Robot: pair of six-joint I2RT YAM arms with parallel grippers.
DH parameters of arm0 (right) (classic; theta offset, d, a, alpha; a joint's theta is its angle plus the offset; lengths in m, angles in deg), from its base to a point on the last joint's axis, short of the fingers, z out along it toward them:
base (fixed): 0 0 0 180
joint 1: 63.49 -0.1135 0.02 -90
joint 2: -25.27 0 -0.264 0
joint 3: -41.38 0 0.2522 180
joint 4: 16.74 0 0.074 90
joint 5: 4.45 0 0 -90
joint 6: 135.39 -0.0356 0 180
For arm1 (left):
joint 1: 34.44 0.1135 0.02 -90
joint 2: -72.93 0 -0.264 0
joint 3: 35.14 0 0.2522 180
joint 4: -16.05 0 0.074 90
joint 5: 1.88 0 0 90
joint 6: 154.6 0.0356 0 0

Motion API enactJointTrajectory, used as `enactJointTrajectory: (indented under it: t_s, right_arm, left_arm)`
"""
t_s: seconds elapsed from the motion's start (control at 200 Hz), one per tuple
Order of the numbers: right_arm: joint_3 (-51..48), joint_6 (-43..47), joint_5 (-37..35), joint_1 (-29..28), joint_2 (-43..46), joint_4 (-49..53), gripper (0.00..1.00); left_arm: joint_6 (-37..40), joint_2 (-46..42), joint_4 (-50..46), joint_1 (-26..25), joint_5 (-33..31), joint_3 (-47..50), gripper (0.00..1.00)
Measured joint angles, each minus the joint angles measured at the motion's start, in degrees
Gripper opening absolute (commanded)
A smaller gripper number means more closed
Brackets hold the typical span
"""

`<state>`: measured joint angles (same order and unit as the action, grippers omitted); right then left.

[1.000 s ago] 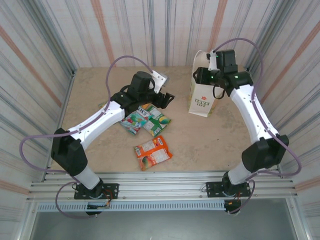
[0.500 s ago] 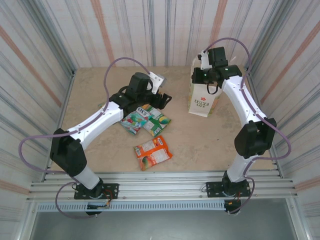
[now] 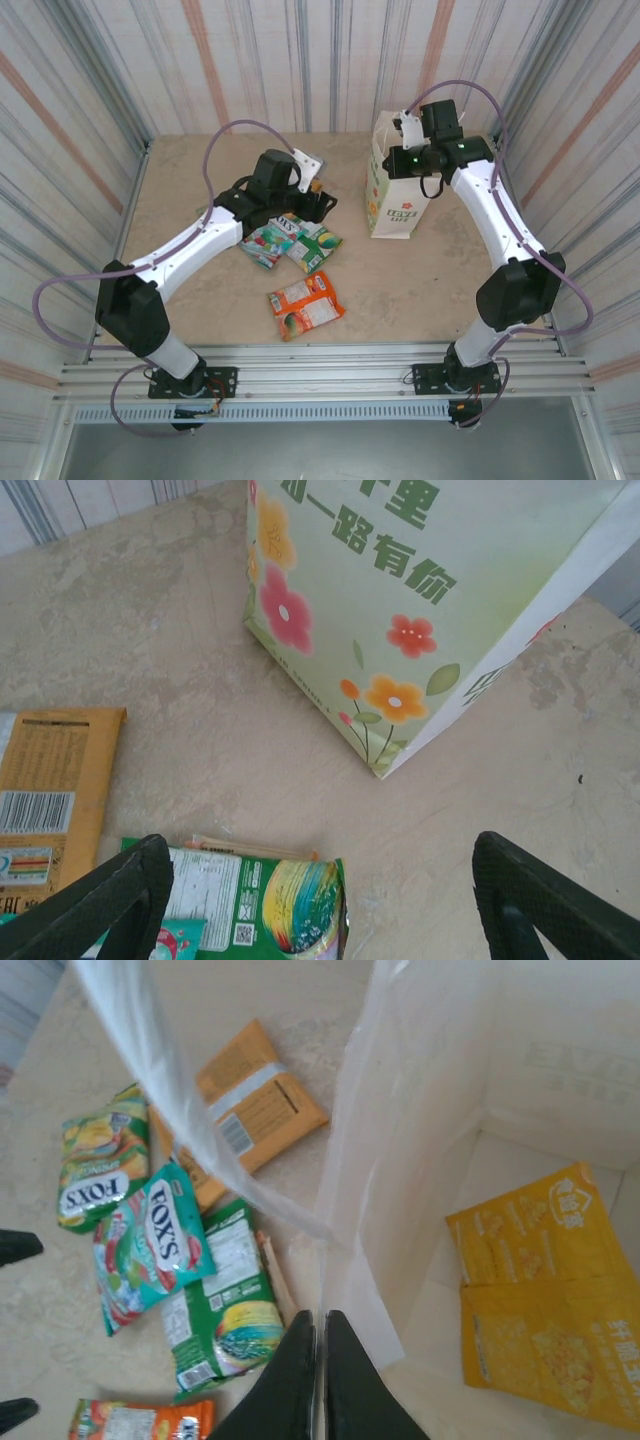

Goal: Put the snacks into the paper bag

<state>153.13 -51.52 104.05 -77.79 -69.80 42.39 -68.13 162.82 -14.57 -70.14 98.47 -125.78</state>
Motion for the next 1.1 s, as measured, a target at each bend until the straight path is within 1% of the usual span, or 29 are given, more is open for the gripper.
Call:
enactJointTrajectory:
  t_s: [0.06,0.135,0.286,0.466,0.526,0.722,0.807,0.882,0.972,1.097]
  right_arm:
    - [-0.2,0.3,0.4,0.0,0.2,0.4,0.38]
    - [-0.8,0.9,0.7,0.0,0.7,0.7,0.47]
    - [-3.8,0.6,0.9,0.0,4.5,0.3,0.54]
    - [-8.7,-0.6,0.9,0.0,11.9,-2.0,0.57]
    - [-10.3,-1.3,0.9,-0.1,14.1,-2.9,0.57]
    - [-13.6,-3.8,-0.1,-1.6,18.6,-4.0,0.59]
    - [-15.4,-4.6,-0.9,-2.3,20.8,-3.9,0.59]
    - [-17.4,-5.8,-1.6,-3.1,23.0,-3.5,0.59]
    - [-20.1,-7.4,-3.1,-5.6,25.8,-2.3,0.59]
    - [-24.5,-10.8,-5.2,-11.2,29.9,-0.2,0.58]
  left_arm:
    - [-0.6,-0.3,-0.2,0.0,0.0,0.5,0.81]
    - [-1.3,-1.0,-1.2,0.0,0.0,0.9,0.79]
    - [-3.0,-3.3,-3.2,0.0,0.0,1.6,0.79]
    - [-4.7,-6.2,-6.1,0.0,0.5,2.3,0.78]
    - [-5.2,-7.1,-7.0,0.0,0.8,3.5,0.76]
    - [-6.1,-9.5,-10.0,0.0,1.7,8.9,0.75]
    - [-6.2,-9.6,-11.8,0.1,2.4,9.4,0.74]
    - [-6.2,-9.6,-13.4,0.6,4.3,9.4,0.73]
    - [-6.2,-9.3,-15.2,1.5,6.3,9.5,0.72]
    - [-5.9,-9.3,-15.3,2.0,8.0,11.7,0.72]
